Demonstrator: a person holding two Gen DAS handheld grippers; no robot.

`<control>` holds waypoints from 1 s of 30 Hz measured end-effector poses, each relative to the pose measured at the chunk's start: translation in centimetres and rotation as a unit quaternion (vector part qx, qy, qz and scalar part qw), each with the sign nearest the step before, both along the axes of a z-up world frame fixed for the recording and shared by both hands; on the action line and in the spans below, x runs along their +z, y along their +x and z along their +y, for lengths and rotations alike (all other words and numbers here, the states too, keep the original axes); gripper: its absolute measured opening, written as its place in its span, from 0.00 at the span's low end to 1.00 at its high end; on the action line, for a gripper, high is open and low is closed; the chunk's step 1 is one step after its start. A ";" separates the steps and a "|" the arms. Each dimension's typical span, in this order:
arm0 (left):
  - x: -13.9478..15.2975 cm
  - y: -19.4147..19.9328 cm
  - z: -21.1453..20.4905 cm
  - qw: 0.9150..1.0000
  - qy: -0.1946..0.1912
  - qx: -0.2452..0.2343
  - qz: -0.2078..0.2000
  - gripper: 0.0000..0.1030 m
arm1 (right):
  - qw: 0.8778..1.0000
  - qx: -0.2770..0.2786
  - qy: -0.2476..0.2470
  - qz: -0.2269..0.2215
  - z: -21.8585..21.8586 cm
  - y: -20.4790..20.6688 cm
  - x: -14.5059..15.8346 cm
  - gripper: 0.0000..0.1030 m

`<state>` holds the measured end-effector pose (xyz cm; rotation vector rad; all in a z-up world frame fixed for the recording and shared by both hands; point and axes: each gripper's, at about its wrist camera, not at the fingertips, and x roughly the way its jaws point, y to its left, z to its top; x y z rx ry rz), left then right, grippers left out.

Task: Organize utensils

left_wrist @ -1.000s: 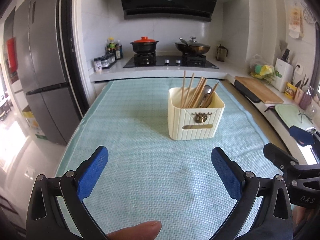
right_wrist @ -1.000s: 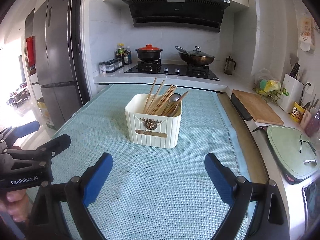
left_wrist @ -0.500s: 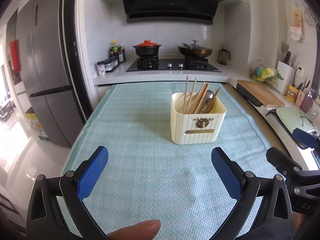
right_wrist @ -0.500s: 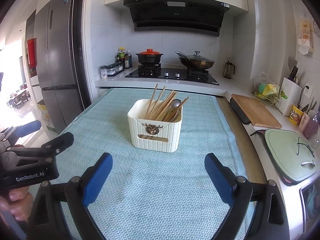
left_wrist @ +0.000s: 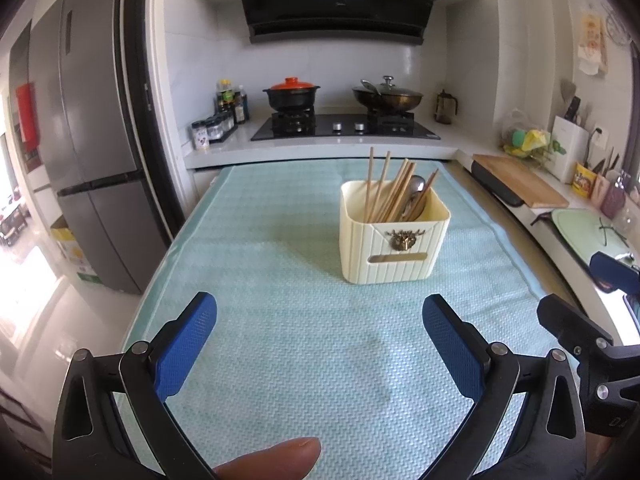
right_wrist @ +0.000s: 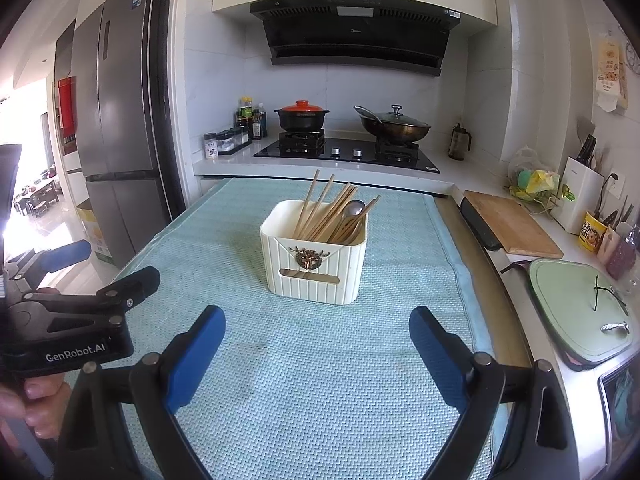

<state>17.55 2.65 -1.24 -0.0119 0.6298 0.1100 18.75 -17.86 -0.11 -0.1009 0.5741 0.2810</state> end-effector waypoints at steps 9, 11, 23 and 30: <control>-0.1 -0.1 0.2 1.000 -0.002 0.002 0.000 1.00 | 1.000 0.006 -0.002 -0.003 0.3 -0.5 0.3 0.92; 0.0 -0.1 0.2 1.000 -0.002 0.002 0.001 1.00 | 1.000 0.007 -0.001 -0.003 0.4 -0.5 0.4 0.92; -0.1 -0.1 0.3 1.000 -0.005 0.002 0.003 1.00 | 1.000 0.011 -0.001 -0.004 0.4 -0.6 0.6 0.92; 0.0 -0.1 0.3 1.000 -0.004 0.003 0.004 1.00 | 1.000 0.017 0.001 -0.007 0.5 -1.0 0.8 0.92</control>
